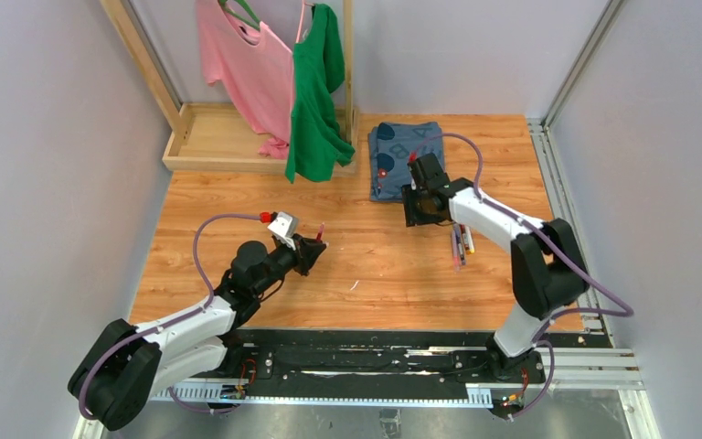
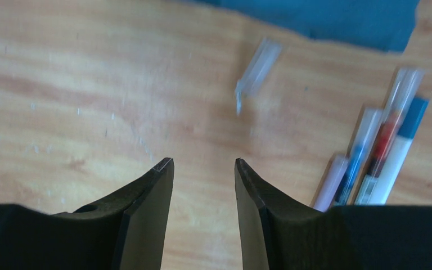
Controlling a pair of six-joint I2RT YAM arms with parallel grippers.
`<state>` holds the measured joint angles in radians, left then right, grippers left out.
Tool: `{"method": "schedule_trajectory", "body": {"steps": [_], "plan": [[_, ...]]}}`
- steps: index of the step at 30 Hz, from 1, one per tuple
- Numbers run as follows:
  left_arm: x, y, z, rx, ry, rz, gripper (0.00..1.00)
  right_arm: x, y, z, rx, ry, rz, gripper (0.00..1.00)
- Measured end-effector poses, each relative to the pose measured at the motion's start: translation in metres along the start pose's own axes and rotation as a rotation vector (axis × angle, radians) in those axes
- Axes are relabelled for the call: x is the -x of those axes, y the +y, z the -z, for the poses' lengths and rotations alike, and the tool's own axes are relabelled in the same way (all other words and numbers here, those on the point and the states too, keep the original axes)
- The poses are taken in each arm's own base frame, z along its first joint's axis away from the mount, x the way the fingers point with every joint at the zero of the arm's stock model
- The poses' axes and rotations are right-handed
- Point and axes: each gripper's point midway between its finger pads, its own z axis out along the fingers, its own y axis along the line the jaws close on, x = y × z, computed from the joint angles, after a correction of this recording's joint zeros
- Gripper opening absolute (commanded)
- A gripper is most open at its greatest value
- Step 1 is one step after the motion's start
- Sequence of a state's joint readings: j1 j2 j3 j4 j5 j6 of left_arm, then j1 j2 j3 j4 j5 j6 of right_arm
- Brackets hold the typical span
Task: Insert the pens into the pen caps
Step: Move the pen cap to the center of the board.
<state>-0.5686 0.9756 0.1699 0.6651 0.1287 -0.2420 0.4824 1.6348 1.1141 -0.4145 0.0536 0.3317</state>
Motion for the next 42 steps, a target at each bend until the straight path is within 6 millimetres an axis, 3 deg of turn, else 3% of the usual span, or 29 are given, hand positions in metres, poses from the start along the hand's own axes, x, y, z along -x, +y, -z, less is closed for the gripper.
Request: {"method": "schedule_trajectory", "body": {"steps": [5, 9, 16, 29, 38, 42], "plan": [[0.002, -0.002, 0.000, -0.012, -0.009, 0.005, 0.00, 0.034, -0.011, -0.023, -0.058, -0.015, -0.008, 0.41], [0.003, -0.003, 0.000, -0.015, -0.009, 0.006, 0.00, 0.047, -0.024, -0.037, -0.080, 0.000, -0.009, 0.39], [0.003, -0.003, 0.000, -0.015, -0.009, 0.009, 0.00, 0.048, -0.044, -0.037, -0.078, 0.050, 0.019, 0.39], [-0.002, -0.002, -0.001, -0.014, 0.007, 0.012, 0.00, 0.043, -0.033, -0.054, 0.093, 0.114, 0.143, 0.40], [-0.006, -0.004, -0.002, -0.025, 0.020, 0.019, 0.00, 0.057, -0.032, -0.063, 0.110, 0.101, 0.200, 0.40], [-0.006, -0.004, -0.002, -0.026, 0.020, 0.019, 0.00, 0.043, -0.035, -0.077, 0.104, 0.153, 0.216, 0.40]]}}
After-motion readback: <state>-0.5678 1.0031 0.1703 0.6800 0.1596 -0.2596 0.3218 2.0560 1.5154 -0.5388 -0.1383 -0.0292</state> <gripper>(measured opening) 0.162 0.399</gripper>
